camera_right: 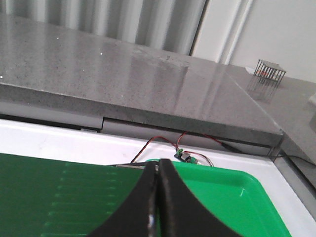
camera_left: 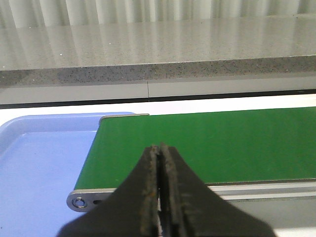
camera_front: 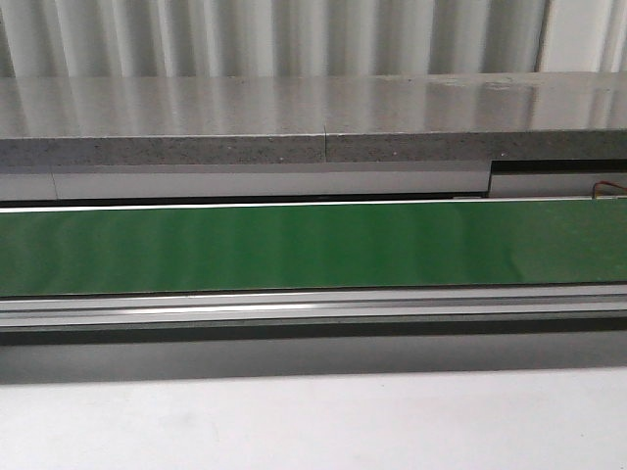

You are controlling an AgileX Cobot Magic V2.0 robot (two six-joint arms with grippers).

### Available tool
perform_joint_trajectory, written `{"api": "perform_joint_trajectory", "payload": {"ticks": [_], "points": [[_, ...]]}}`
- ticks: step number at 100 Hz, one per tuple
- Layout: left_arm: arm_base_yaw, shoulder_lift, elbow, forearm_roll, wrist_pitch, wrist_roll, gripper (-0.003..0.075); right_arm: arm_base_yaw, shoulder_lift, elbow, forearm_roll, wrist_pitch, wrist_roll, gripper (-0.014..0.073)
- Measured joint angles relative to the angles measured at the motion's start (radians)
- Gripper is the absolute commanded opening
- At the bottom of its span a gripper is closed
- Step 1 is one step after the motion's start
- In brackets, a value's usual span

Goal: Move button from right to left

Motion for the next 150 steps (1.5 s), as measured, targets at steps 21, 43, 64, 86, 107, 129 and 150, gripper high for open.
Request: {"api": "perform_joint_trajectory", "payload": {"ticks": [21,43,64,86,107,129,150], "points": [[0.000,0.000,0.000,0.000,0.000,0.000,-0.0020,0.000,0.172,-0.028,0.006,-0.006,0.000,-0.0066],[0.000,0.000,0.000,0.000,0.000,0.000,-0.0020,0.000,0.289,-0.113,0.092,0.155,0.000,-0.0066],[0.000,0.000,0.000,0.000,0.000,0.000,-0.0020,0.000,0.432,-0.251,0.158,0.381,0.004,0.0066],[0.000,0.000,0.000,0.000,0.000,0.000,-0.0020,0.000,0.581,-0.380,0.192,0.517,0.004,0.0583],[0.000,0.000,0.000,0.000,0.000,0.000,-0.0020,-0.008,0.684,-0.481,0.198,0.601,0.004,0.0594],[0.000,0.000,0.000,0.000,0.000,0.000,-0.0020,-0.135,0.790,-0.572,0.198,0.619,0.004,0.0594],[0.000,0.000,0.000,0.000,0.000,0.000,-0.0020,-0.317,0.931,-0.621,0.198,0.612,0.011,0.0594]]}}
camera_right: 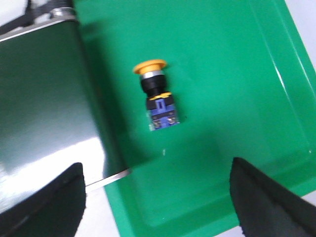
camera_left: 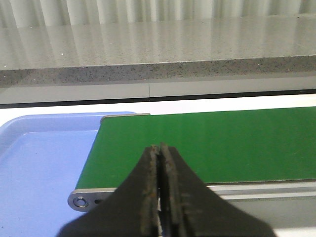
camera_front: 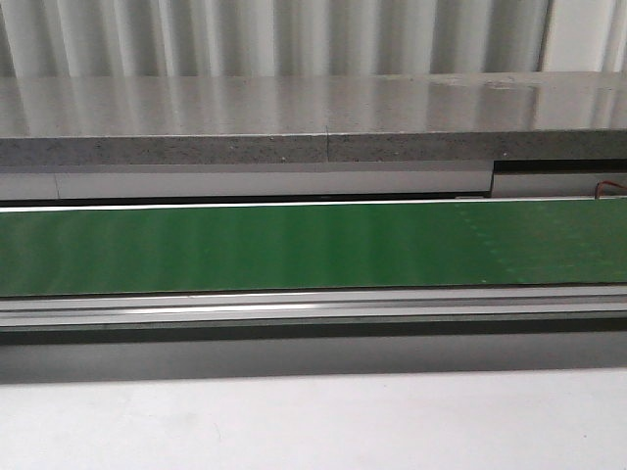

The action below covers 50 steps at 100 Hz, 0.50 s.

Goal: Move button from right to left
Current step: 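Close the right gripper on the yellow-capped button's blue base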

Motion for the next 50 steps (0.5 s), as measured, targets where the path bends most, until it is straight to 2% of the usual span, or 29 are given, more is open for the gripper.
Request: {"api": "perform_joint_trajectory", "payload": {"ticks": [17,50], "points": [[0.000,0.000,0.000,0.000,0.000,0.000,-0.0020,-0.078,0.137,-0.035,0.006,-0.016,0.002,0.0594],[0.000,0.000,0.000,0.000,0.000,0.000,-0.0020,-0.083,0.363,-0.142,0.021,-0.005,0.004,0.0594]]}}
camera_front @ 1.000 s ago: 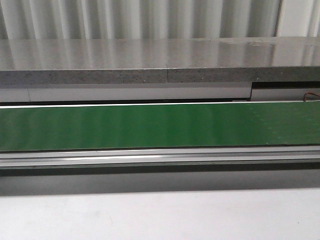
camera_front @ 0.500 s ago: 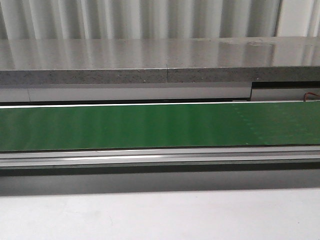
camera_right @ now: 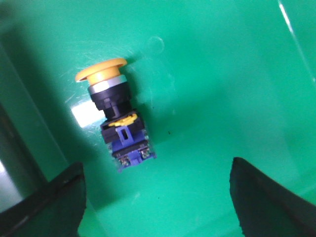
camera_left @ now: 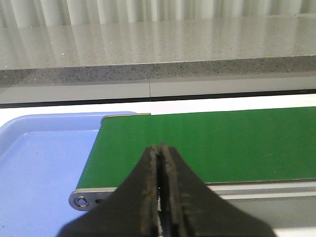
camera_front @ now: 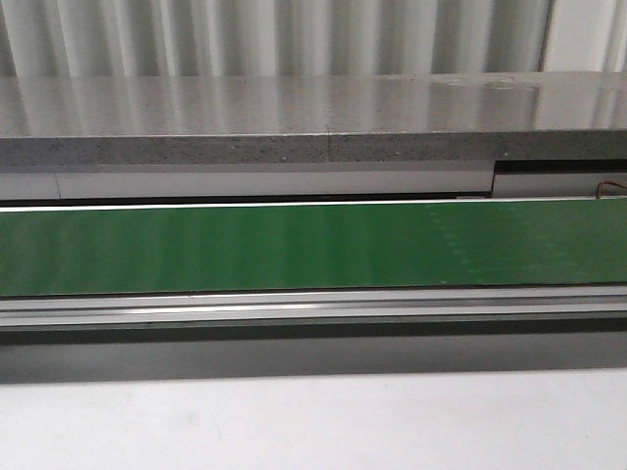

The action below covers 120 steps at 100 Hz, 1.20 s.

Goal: Move button from right to left
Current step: 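Close the right gripper on the yellow-capped button's blue base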

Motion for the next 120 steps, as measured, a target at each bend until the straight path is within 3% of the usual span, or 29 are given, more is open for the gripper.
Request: {"api": "perform_joint_trajectory", "payload": {"ticks": [41,60,70,93,120], "points": [[0.000,0.000,0.000,0.000,0.000,0.000,-0.0020,0.000,0.230,-0.122,0.005,0.066,-0.008,0.0570],[0.000,0.000,0.000,0.000,0.000,0.000,-0.0020,0.000,0.255,-0.122,0.008,0.064,-0.020,0.0265],[0.000,0.000,0.000,0.000,0.000,0.000,-0.0020,0.000,0.259,-0.125,0.009,0.060,-0.020,0.0178],[0.000,0.000,0.000,0.000,0.000,0.000,-0.0020,0.000,0.238,-0.130,0.048,0.066,-0.021,0.0171],[0.000,0.000,0.000,0.000,0.000,0.000,-0.0020,0.061,0.050,-0.130,0.065,0.134,-0.021,0.0171]]}}
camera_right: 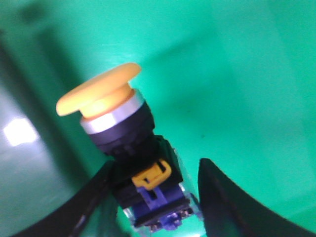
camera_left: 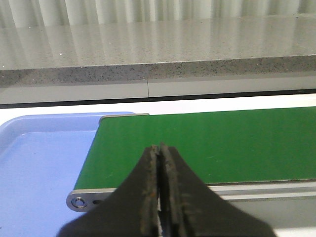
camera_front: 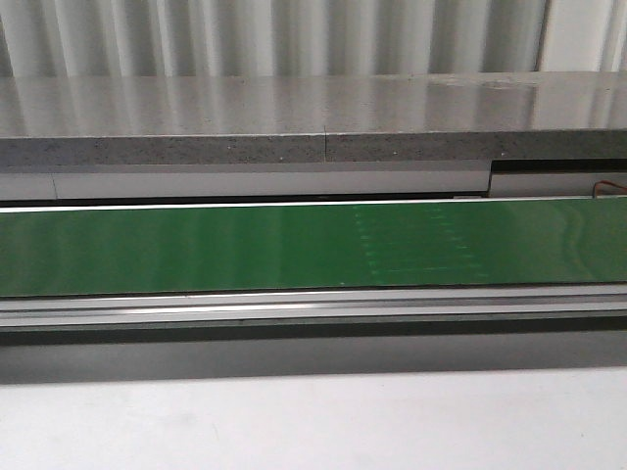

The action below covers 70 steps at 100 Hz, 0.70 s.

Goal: Move button from right to left
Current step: 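Close the right gripper on the yellow-capped button's blue base, then lower the button onto the conveyor belt and open the right gripper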

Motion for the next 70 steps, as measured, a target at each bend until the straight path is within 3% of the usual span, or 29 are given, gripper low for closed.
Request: {"api": "perform_joint_trajectory", "payload": {"ticks": [32,70], "points": [[0.000,0.000,0.000,0.000,0.000,0.000,-0.0020,0.174,-0.118,0.000,0.115,0.136,0.000,0.0171],[0.000,0.000,0.000,0.000,0.000,0.000,-0.0020,0.359,-0.006,0.000,0.211,0.066,0.070,0.0177]]}}
